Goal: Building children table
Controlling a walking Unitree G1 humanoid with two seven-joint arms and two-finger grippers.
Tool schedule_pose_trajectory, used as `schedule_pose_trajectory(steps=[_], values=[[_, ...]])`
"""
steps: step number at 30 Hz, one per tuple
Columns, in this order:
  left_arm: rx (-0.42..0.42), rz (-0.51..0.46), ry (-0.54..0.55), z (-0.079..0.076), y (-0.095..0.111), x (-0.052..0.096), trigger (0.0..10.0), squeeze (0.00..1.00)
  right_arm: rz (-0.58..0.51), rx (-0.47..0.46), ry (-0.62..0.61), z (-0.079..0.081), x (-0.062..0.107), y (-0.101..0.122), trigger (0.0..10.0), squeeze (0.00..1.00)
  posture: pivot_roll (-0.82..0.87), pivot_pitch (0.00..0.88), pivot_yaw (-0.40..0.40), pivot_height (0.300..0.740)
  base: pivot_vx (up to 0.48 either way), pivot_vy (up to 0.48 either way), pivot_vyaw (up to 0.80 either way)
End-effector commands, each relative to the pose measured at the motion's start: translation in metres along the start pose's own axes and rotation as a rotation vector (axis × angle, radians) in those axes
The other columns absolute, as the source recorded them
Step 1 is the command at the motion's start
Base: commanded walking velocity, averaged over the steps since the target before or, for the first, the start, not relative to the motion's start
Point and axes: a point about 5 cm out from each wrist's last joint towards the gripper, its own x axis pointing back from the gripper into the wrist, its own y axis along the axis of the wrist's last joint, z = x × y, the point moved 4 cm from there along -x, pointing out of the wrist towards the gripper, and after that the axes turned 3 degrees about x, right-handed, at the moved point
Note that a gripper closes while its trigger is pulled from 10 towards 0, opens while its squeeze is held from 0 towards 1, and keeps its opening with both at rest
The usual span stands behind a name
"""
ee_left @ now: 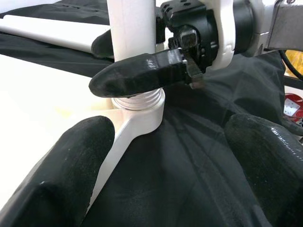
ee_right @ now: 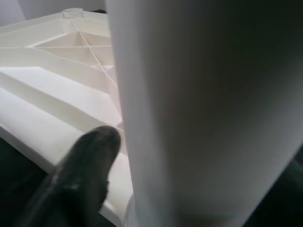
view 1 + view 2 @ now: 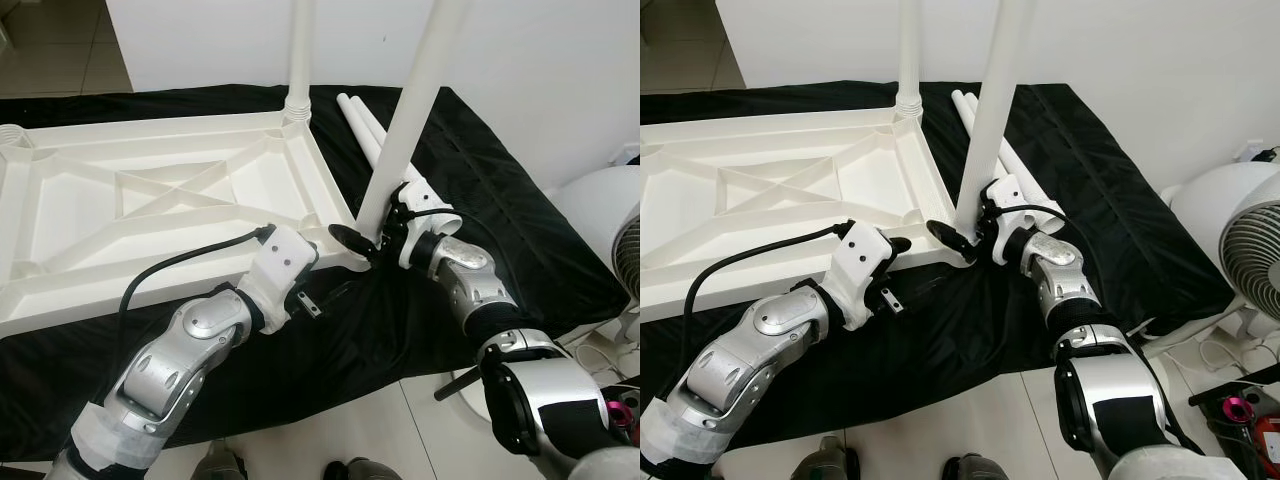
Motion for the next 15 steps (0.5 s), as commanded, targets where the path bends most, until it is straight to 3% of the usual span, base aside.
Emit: schedule_pose_trajectory(steps=[1, 2, 12, 13, 14, 15], values=[[-0.006, 0.004, -0.106, -0.011, 0.001, -0.001, 10.0, 0.0, 0.012, 0.011, 0.008, 0.002, -0.002, -0.001, 4.2, 0.0, 0.03, 0.075, -0.085, 0.74, 0.0, 0.0, 0.0], [-0.006, 0.003, -0.105, -0.011, 0.001, -0.001, 10.0, 0.0, 0.014, 0.008, 0.004, 0.002, -0.001, -0.002, 0.3, 0.0, 0.02, 0.077, -0.083, 0.74, 0.0, 0.0, 0.0], [-0.004, 0.003, -0.103, -0.009, 0.002, 0.0, 10.0, 0.0, 0.024, -0.016, -0.02, -0.001, 0.003, -0.008, 0.0, 0.0, 0.02, 0.083, -0.081, 0.74, 0.0, 0.0, 0.0], [-0.003, 0.004, -0.102, -0.009, 0.002, 0.0, 10.0, 0.0, 0.03, -0.015, -0.032, -0.001, 0.004, -0.011, 6.4, 0.0, 0.02, 0.085, -0.081, 0.74, 0.0, 0.0, 0.0], [-0.003, 0.004, -0.101, -0.009, 0.002, 0.001, 10.0, 0.0, 0.035, -0.013, -0.04, -0.001, 0.004, -0.012, 10.0, 0.0, 0.02, 0.085, -0.081, 0.74, 0.0, 0.0, 0.0], [-0.003, 0.004, -0.101, -0.009, 0.002, 0.001, 10.0, 0.0, 0.035, -0.013, -0.04, -0.001, 0.004, -0.012, 10.0, 0.0, 0.02, 0.085, -0.081, 0.74, 0.0, 0.0, 0.0]])
